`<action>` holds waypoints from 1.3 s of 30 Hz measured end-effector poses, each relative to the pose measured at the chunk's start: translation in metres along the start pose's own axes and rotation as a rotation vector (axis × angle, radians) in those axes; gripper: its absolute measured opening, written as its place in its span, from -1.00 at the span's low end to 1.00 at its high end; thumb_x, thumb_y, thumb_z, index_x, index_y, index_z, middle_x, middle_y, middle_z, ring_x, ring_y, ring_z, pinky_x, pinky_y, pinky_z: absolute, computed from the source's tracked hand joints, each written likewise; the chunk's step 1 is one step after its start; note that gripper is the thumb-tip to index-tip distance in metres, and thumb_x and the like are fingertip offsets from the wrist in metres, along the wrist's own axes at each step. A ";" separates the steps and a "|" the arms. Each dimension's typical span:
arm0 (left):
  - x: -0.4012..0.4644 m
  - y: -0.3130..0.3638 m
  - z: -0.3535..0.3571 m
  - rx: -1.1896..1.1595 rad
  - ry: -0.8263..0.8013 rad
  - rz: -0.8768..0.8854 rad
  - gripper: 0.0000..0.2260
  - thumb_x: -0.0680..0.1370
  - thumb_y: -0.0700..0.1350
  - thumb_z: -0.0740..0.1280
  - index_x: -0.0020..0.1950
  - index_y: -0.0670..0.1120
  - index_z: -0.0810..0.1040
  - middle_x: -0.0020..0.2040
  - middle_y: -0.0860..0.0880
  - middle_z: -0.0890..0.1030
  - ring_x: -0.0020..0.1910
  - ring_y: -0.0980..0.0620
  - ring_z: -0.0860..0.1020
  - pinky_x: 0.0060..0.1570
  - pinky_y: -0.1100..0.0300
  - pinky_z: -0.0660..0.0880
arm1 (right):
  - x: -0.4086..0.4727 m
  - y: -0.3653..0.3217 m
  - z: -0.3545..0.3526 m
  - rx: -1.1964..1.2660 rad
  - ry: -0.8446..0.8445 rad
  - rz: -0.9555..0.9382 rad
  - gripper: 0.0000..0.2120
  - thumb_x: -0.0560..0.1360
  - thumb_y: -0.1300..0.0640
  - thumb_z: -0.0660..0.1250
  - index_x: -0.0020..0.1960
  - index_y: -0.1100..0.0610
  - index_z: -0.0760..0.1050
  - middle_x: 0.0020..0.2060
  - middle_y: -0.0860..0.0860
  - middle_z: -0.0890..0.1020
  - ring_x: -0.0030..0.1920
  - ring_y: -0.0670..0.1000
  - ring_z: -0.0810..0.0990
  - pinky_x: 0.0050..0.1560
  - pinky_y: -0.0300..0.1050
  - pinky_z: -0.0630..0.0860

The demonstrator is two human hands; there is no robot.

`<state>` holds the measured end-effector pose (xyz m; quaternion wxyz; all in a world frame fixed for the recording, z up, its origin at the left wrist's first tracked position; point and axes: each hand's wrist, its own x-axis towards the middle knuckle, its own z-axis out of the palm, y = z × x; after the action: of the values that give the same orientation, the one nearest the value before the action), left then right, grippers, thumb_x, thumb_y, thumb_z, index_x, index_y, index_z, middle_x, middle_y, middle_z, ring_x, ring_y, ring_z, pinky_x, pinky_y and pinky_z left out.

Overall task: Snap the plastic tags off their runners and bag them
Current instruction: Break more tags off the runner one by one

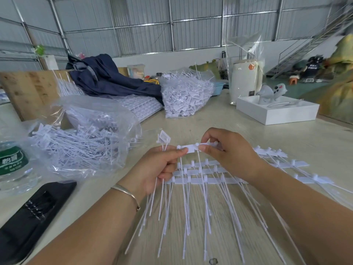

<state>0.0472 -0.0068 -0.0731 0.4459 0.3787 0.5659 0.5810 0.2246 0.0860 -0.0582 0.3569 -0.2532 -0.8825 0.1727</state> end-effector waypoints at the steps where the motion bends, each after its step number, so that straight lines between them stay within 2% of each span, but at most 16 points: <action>1: 0.001 0.000 -0.001 -0.020 0.011 0.006 -0.84 0.45 -0.14 0.48 -0.33 -0.02 0.62 -0.45 0.07 0.21 -0.58 0.17 0.11 -0.66 0.35 0.07 | 0.000 0.002 -0.001 -0.022 0.016 0.016 -0.83 0.53 -0.05 0.34 -0.06 0.06 0.53 -0.35 -0.15 0.43 -0.31 -0.19 0.40 -0.09 -0.12 0.33; 4: 0.003 0.003 -0.004 -0.062 0.024 0.016 -0.81 0.34 -0.12 0.52 -0.25 -0.04 0.51 -0.44 0.06 0.20 -0.58 0.17 0.10 -0.67 0.36 0.05 | 0.003 0.007 -0.004 -0.051 0.072 0.090 -0.82 0.50 -0.10 0.36 -0.13 -0.01 0.51 -0.41 -0.16 0.42 -0.33 -0.22 0.40 0.03 -0.03 0.35; 6: 0.003 0.003 -0.004 -0.081 0.012 0.005 -0.76 0.29 -0.10 0.52 -0.25 -0.02 0.45 -0.44 0.07 0.19 -0.59 0.17 0.09 -0.68 0.36 0.04 | 0.005 0.008 -0.005 -0.034 0.081 0.122 -0.79 0.49 -0.12 0.37 -0.19 0.01 0.51 -0.44 -0.14 0.41 -0.36 -0.18 0.40 -0.05 -0.09 0.31; 11: 0.002 0.000 -0.004 -0.167 -0.050 -0.080 -0.76 0.34 -0.13 0.47 -0.30 0.01 0.39 -0.50 0.11 0.18 -0.62 0.20 0.09 -0.67 0.36 -0.01 | 0.005 0.007 -0.004 0.077 0.023 0.132 -0.79 0.48 -0.08 0.40 -0.23 0.03 0.54 -0.44 -0.07 0.43 -0.42 -0.14 0.36 -0.35 -0.29 0.24; 14: 0.000 0.001 -0.006 -0.207 -0.078 -0.097 -0.80 0.35 -0.15 0.46 -0.40 0.02 0.48 -0.52 0.11 0.18 -0.64 0.21 0.09 -0.66 0.36 -0.02 | 0.004 0.007 -0.003 0.118 -0.029 0.130 -0.79 0.50 -0.05 0.39 -0.23 0.05 0.53 -0.40 -0.02 0.43 -0.42 -0.14 0.35 -0.38 -0.36 0.24; 16: -0.001 0.003 -0.006 -0.237 -0.099 -0.098 -0.79 0.34 -0.15 0.45 -0.45 0.02 0.50 -0.53 0.11 0.18 -0.65 0.21 0.09 -0.67 0.36 -0.02 | 0.003 0.006 -0.001 0.137 -0.057 0.129 -0.78 0.52 -0.03 0.37 -0.23 0.06 0.52 -0.43 -0.06 0.41 -0.43 -0.17 0.36 -0.39 -0.40 0.26; 19: -0.002 0.003 -0.007 -0.303 -0.136 -0.101 -0.76 0.36 -0.17 0.44 -0.37 0.01 0.40 -0.51 0.11 0.16 -0.65 0.21 0.10 -0.69 0.37 0.00 | 0.003 0.006 -0.001 0.195 -0.067 0.115 -0.75 0.53 -0.01 0.35 -0.20 0.16 0.52 -0.52 -0.17 0.39 -0.43 -0.21 0.38 -0.36 -0.42 0.29; 22: -0.003 0.003 -0.007 -0.359 -0.192 -0.100 -0.77 0.41 -0.18 0.42 -0.34 -0.01 0.39 -0.48 0.10 0.15 -0.65 0.21 0.12 -0.71 0.38 0.04 | 0.003 0.005 -0.002 0.321 -0.066 0.095 -0.72 0.52 0.02 0.38 -0.18 0.25 0.54 -0.54 -0.18 0.35 -0.45 -0.18 0.33 -0.38 -0.42 0.27; 25: -0.005 0.002 -0.006 -0.407 -0.242 -0.089 -0.75 0.43 -0.18 0.42 -0.37 -0.03 0.40 -0.44 0.09 0.11 -0.62 0.19 0.06 -0.70 0.38 0.04 | 0.002 0.000 -0.005 0.460 -0.053 0.107 -0.73 0.44 -0.02 0.44 -0.21 0.20 0.60 -0.52 -0.17 0.32 -0.47 -0.19 0.29 -0.39 -0.47 0.25; 28: -0.008 0.003 0.000 -0.412 -0.264 -0.080 -0.72 0.34 -0.16 0.48 -0.37 -0.02 0.37 -0.40 0.08 0.06 -0.58 0.17 0.02 -0.68 0.38 0.01 | 0.001 -0.005 -0.008 0.561 -0.069 0.128 -0.68 0.30 -0.15 0.44 -0.24 0.12 0.65 -0.48 -0.08 0.34 -0.45 -0.14 0.28 -0.39 -0.45 0.26; 31: -0.012 0.002 0.013 -0.442 -0.352 -0.118 -0.69 0.26 -0.12 0.54 -0.30 -0.02 0.38 -0.48 0.09 0.11 -0.59 0.17 0.02 -0.70 0.39 0.04 | -0.001 -0.008 -0.006 0.629 -0.100 0.142 -0.63 0.22 -0.25 0.45 -0.27 0.06 0.66 -0.40 0.05 0.40 -0.35 -0.03 0.33 -0.32 -0.38 0.31; 35: -0.016 0.004 0.027 -0.499 -0.522 -0.110 -0.65 0.23 -0.15 0.64 -0.23 -0.07 0.47 -0.48 0.08 0.14 -0.59 0.17 0.04 -0.69 0.39 0.07 | 0.001 -0.008 -0.001 0.691 -0.108 0.180 -0.40 0.13 -0.39 0.43 -0.25 0.16 0.61 -0.33 0.11 0.50 -0.29 0.00 0.40 -0.21 -0.28 0.37; 37: -0.015 0.006 0.024 -0.517 -0.529 -0.117 -0.65 0.19 -0.19 0.66 -0.26 -0.10 0.49 -0.46 0.07 0.15 -0.58 0.17 0.04 -0.68 0.38 0.05 | 0.002 -0.006 -0.001 0.687 -0.089 0.206 -0.37 0.10 -0.39 0.45 -0.24 0.17 0.60 -0.33 0.07 0.52 -0.31 -0.04 0.42 -0.18 -0.22 0.37; 39: -0.015 0.008 0.019 -0.542 -0.507 -0.130 -0.63 0.19 -0.23 0.64 -0.27 -0.12 0.44 -0.43 0.06 0.17 -0.57 0.17 0.07 -0.67 0.38 0.05 | 0.003 -0.005 -0.002 0.661 -0.050 0.232 -0.45 0.09 -0.37 0.47 -0.28 0.13 0.60 -0.42 -0.05 0.50 -0.37 -0.13 0.42 -0.19 -0.23 0.35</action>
<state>0.0691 -0.0146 -0.0630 0.6918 0.3419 0.2863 0.5680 0.2226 0.0838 -0.0534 0.3756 -0.2182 -0.7529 0.4944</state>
